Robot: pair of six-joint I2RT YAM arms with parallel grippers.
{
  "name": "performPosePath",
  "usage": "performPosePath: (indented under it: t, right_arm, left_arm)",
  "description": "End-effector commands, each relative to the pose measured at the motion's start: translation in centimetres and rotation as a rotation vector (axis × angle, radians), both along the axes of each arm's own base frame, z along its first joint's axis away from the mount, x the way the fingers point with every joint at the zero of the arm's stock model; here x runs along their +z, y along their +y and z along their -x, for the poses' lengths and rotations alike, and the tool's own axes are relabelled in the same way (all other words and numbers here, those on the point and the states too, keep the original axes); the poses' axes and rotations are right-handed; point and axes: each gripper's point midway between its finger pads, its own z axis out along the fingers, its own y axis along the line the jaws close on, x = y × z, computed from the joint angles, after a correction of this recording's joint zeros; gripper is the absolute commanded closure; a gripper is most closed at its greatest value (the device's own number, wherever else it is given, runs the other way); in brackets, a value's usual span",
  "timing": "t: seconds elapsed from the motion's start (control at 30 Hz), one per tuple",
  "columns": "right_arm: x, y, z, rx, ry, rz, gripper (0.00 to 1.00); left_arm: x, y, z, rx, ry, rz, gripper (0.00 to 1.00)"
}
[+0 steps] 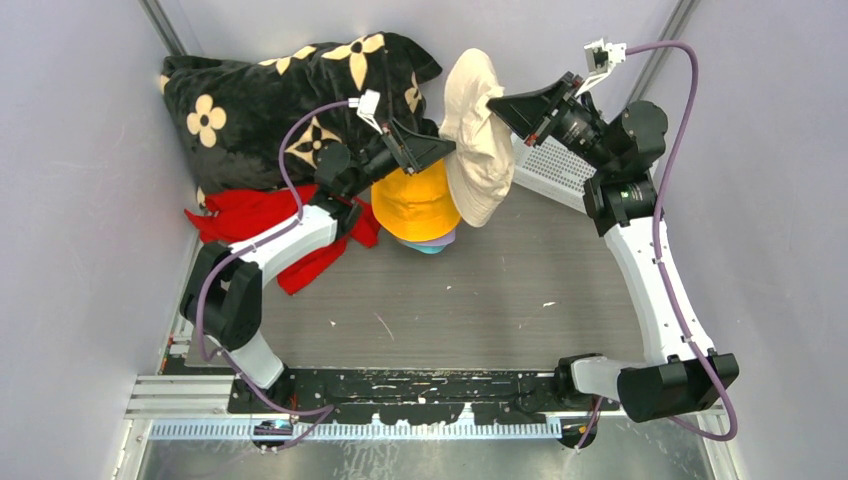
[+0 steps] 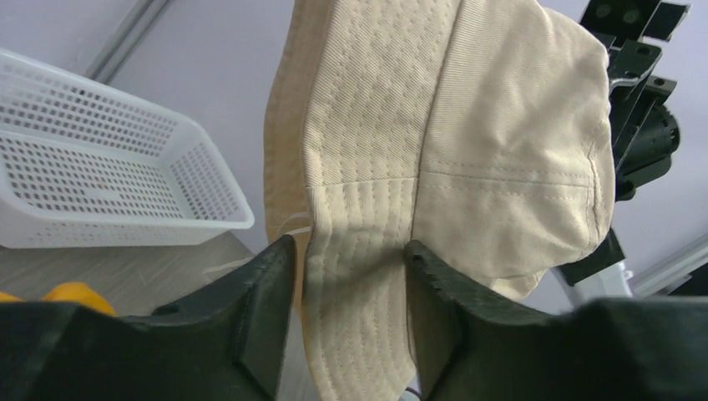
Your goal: Stack the hats
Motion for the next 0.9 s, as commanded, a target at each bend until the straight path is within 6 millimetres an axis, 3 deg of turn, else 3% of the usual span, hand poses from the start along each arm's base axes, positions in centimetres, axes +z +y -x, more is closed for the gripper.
performPosePath:
  t: [0.0,0.1,0.3,0.5,0.67,0.87]
  right_arm:
    - [1.9,-0.7,1.0,-0.051,-0.087,0.005,0.99]
    - [1.7,-1.3,0.2,-0.113,-0.074,0.022,0.99]
    - [1.1,-2.1,-1.3,-0.185,-0.051,0.051,0.99]
    - [-0.6,-2.7,-3.6,-0.247,-0.014,0.086,0.99]
    - [-2.4,-1.9,-5.7,-0.217,0.020,0.088,0.99]
    - [-4.8,-0.7,-8.0,-0.178,0.058,0.095,0.99]
  left_arm:
    - [3.5,0.7,1.1,0.020,-0.111,0.052,0.56]
    - [3.4,1.3,1.5,0.046,-0.108,0.037,0.66]
    - [3.5,2.2,1.9,0.083,-0.091,0.013,0.99]
    - [4.9,3.2,1.9,0.140,-0.031,-0.036,1.00]
    - [4.2,4.4,1.0,0.212,0.062,-0.100,1.00]
    - [2.1,6.0,-0.5,0.258,0.146,-0.103,1.00]
